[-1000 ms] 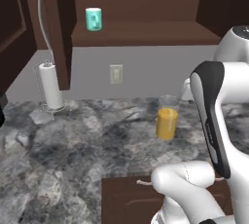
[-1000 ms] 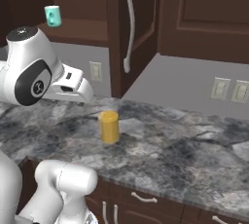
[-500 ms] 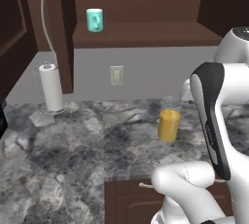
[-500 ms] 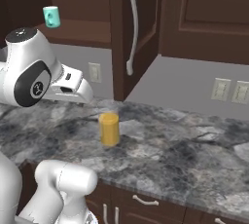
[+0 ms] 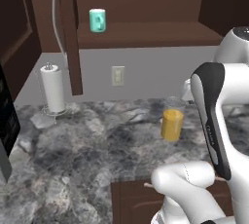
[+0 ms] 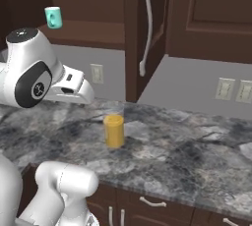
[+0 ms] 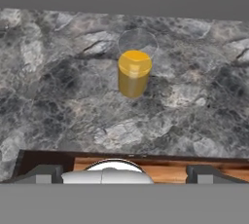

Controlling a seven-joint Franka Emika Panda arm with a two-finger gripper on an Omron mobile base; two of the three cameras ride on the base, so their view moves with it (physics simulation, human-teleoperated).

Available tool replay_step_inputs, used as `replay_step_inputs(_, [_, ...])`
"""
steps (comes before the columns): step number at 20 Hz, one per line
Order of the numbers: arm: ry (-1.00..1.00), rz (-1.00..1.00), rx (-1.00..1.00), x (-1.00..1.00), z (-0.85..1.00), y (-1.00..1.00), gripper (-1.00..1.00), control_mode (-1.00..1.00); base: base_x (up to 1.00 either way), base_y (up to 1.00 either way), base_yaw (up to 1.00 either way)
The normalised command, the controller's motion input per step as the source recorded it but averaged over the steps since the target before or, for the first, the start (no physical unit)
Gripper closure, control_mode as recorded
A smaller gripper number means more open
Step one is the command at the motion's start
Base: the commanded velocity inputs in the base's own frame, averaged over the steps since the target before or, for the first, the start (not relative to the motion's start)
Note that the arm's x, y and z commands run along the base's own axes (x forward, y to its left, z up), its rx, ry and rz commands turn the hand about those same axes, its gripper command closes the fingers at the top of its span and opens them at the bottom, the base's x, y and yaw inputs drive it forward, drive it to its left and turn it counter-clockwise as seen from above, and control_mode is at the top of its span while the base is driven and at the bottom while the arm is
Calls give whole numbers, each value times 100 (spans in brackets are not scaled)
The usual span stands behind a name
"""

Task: There is a tray on the dining counter. Grab the cup, mug, and pitcher and place them on the tray. The pitcher may be placed next to the tray if it cannot fit the tray.

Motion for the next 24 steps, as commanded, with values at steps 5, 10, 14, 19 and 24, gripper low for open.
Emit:
replay_step_inputs(5, [0,0,0,0,0,0,-100,100,15,83,0])
replay_step_inputs(10, [0,0,0,0,0,0,-100,100,7,83,-4])
replay_step_inputs(14, [0,0,0,0,0,0,-100,100,10,66,-9])
replay_step_inputs(19, [0,0,0,0,0,0,-100,100,1,27,-4])
replay_step_inputs(24, [0,0,0,0,0,0,-100,100,0,0,0])
